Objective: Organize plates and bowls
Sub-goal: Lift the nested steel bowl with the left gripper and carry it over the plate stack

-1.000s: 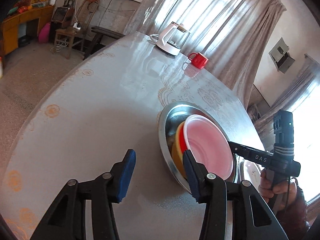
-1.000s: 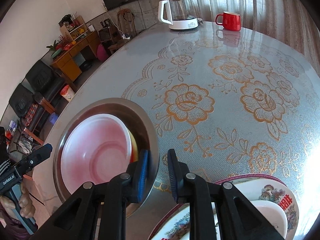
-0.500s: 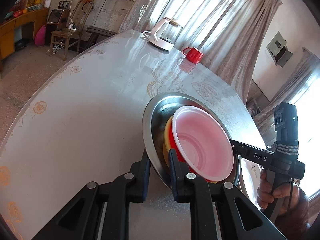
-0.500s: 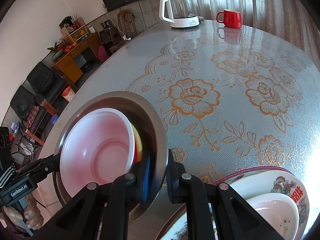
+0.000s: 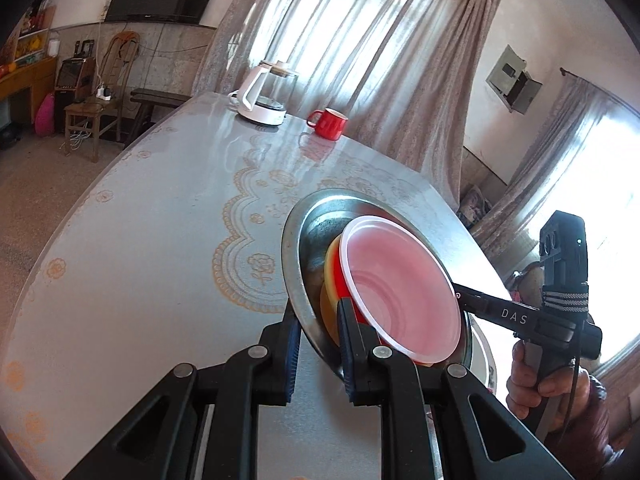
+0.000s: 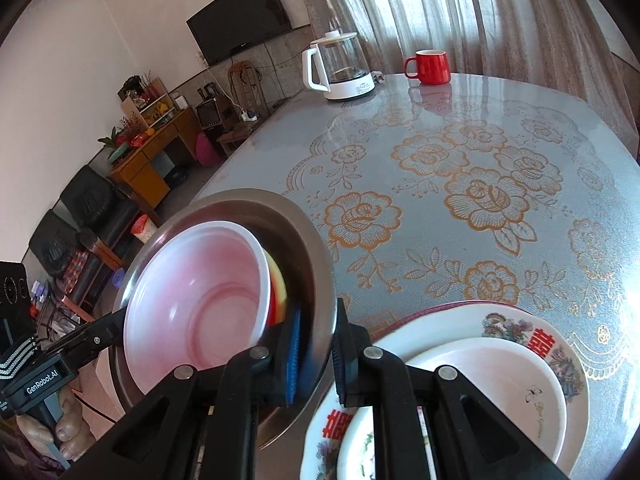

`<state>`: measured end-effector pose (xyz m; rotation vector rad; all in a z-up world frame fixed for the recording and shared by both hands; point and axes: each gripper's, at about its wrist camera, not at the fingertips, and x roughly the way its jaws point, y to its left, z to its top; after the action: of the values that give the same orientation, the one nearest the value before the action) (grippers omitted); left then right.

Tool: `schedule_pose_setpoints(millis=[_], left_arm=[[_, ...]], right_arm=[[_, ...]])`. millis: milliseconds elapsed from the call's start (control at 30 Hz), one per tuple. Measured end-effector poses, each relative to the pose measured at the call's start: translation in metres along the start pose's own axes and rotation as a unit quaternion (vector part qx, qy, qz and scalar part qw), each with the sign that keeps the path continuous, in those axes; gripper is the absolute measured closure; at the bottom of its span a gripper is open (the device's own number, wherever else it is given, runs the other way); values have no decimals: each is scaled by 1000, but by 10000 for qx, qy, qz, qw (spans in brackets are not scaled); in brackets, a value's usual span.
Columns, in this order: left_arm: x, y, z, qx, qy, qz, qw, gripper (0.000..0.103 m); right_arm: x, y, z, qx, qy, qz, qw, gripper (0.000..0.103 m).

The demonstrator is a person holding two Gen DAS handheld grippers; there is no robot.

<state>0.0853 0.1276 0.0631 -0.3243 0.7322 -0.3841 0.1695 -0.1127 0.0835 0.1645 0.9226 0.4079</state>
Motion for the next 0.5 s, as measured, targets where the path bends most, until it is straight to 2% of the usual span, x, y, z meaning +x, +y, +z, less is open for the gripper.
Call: schedule_pose_setpoints(millis=[233,500], left_arm=[[16,-45,-2,372,203,-379,9984,85],[38,-84,-16,689,550,-673,9938,85]], right_arm=[[-43,-33,-18,291,-237,-339,9987,90],[-78,-70,-48,703,-295,-718,9945,90]])
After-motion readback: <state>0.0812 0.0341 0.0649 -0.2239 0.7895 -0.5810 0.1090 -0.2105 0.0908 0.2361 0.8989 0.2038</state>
